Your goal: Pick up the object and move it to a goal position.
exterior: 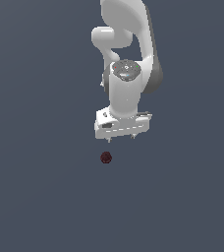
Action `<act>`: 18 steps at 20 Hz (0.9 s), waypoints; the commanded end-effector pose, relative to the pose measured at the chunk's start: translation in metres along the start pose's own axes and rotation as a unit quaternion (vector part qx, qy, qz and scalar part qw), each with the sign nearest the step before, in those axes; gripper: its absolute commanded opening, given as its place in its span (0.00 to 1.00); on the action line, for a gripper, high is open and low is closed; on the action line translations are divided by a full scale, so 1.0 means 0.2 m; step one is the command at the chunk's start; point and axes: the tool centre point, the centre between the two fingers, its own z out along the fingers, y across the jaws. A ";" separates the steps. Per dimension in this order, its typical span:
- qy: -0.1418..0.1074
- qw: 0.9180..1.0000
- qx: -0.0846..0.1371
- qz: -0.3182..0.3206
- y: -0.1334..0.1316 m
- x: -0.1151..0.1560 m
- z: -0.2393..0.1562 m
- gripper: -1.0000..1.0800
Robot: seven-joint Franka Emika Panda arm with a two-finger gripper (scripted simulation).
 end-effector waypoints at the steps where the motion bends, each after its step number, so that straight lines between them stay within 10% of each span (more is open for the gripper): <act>1: -0.002 1.000 -0.001 -0.018 0.06 0.01 0.07 0.96; 18: -0.012 0.993 -0.005 -0.116 0.35 0.02 0.45 0.96</act>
